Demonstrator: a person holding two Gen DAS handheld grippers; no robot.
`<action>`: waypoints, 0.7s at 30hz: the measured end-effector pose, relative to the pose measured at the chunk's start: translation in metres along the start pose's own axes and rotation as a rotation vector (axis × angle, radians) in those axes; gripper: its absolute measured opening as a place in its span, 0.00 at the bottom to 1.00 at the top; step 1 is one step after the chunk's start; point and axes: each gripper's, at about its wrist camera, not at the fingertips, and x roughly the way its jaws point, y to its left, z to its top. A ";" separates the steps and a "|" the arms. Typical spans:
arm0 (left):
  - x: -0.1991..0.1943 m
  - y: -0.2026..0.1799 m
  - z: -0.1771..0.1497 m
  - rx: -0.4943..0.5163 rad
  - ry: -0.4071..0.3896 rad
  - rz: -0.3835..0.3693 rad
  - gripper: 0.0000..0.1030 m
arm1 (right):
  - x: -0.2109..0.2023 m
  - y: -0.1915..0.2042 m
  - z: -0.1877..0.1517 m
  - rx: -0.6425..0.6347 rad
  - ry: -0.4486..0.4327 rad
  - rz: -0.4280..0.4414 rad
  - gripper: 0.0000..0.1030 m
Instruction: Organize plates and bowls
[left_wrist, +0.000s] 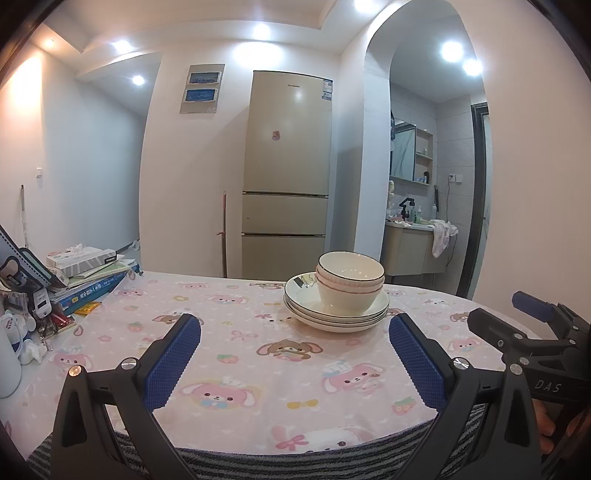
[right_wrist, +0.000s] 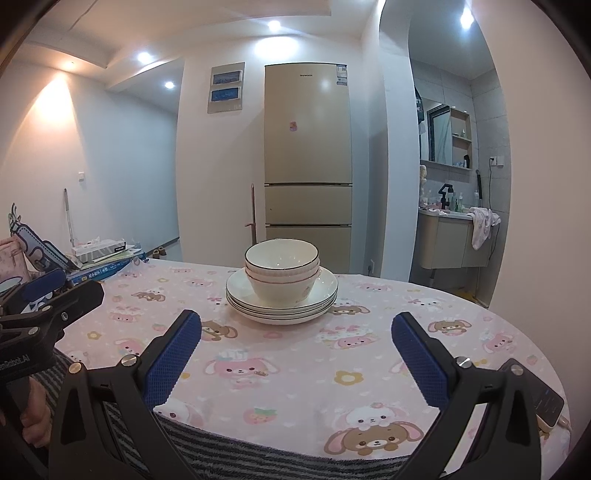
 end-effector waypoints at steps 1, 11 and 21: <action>0.000 0.000 0.000 -0.002 0.001 0.006 1.00 | 0.000 0.000 0.000 0.000 0.000 0.001 1.00; 0.001 0.001 -0.001 -0.009 0.003 0.005 1.00 | 0.002 -0.001 0.002 0.003 0.011 0.002 1.00; 0.001 0.002 -0.001 -0.007 0.001 0.006 1.00 | 0.004 -0.002 0.001 0.003 0.020 0.002 1.00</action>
